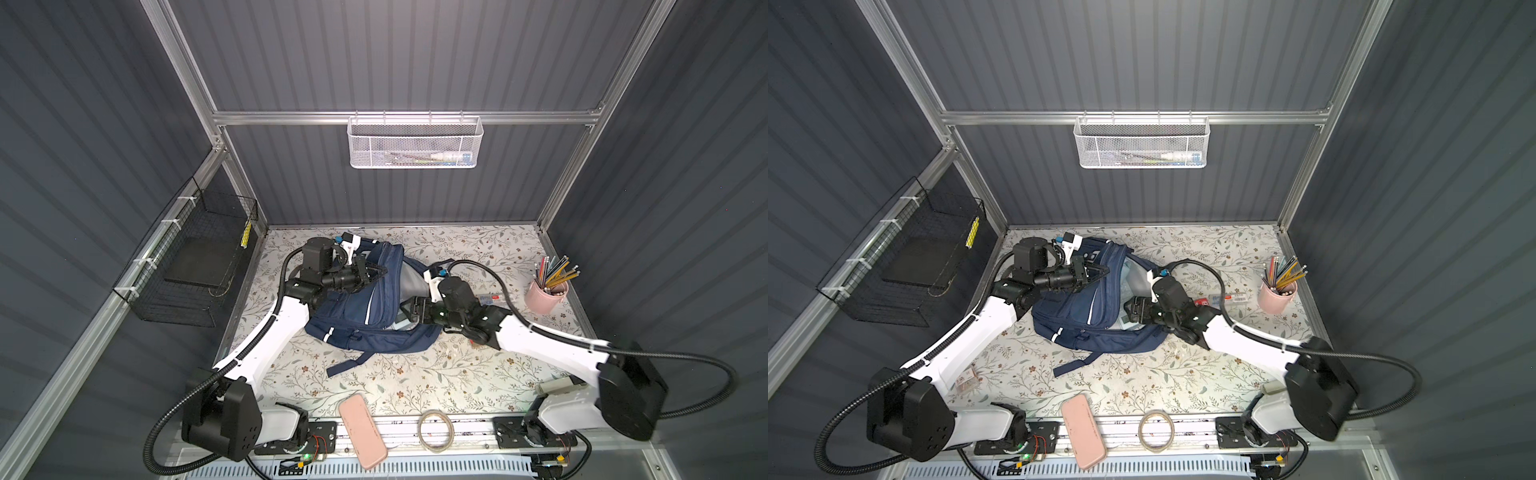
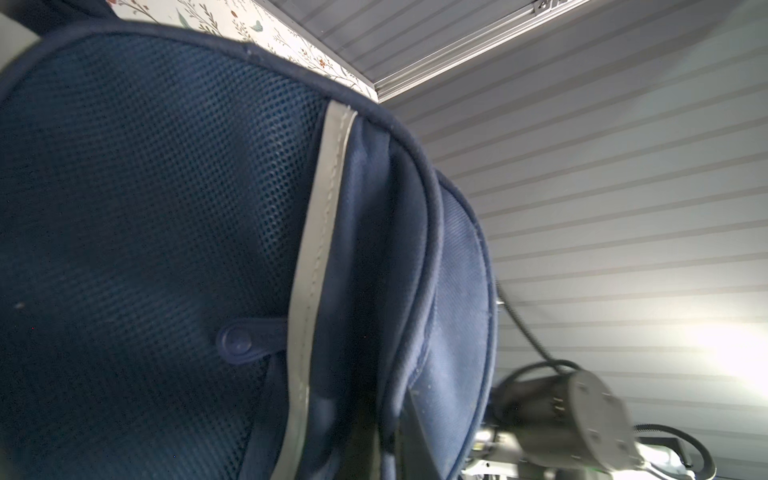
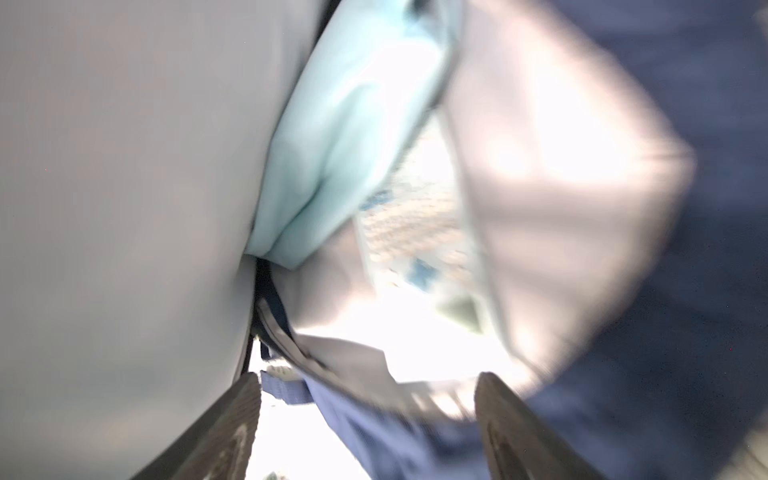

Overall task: Pack the student bag
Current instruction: 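Open the right gripper to drop the pencil case and withdraw from the backpack, then move the right gripper to the clear pen box near the pink cup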

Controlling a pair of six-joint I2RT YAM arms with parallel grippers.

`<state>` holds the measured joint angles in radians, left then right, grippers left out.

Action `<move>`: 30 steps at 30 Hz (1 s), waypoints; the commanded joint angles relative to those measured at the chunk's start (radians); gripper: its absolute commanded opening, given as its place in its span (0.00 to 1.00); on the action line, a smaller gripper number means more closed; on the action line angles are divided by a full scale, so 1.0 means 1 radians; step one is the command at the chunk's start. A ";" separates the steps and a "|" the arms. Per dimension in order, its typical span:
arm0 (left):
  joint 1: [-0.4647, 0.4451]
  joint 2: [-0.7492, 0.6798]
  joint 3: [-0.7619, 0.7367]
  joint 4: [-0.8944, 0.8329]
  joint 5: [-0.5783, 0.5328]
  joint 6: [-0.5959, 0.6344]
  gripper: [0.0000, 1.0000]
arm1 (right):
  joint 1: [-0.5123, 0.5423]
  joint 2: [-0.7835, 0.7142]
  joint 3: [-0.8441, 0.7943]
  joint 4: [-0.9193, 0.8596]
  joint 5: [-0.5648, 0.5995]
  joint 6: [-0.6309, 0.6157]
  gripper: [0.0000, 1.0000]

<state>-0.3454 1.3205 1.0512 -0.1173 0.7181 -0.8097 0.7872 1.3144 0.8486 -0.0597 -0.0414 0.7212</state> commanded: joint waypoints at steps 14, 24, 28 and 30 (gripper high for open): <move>-0.003 -0.014 -0.061 -0.017 0.048 0.057 0.00 | -0.461 -0.172 -0.176 -0.468 0.055 -0.032 0.98; -0.003 -0.034 -0.088 -0.007 0.037 0.042 0.00 | -0.516 0.280 0.172 -0.498 0.310 0.031 0.97; -0.003 -0.036 -0.094 0.004 0.039 0.035 0.00 | -0.545 0.400 0.286 -0.577 0.350 0.015 0.95; -0.003 -0.042 -0.106 0.029 0.043 0.011 0.00 | -0.582 0.415 0.281 -0.546 0.303 0.007 0.95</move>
<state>-0.3481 1.3079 0.9668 -0.0715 0.7525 -0.7731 0.2478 1.7123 1.1213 -0.5388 0.2321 0.7437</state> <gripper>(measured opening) 0.070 0.955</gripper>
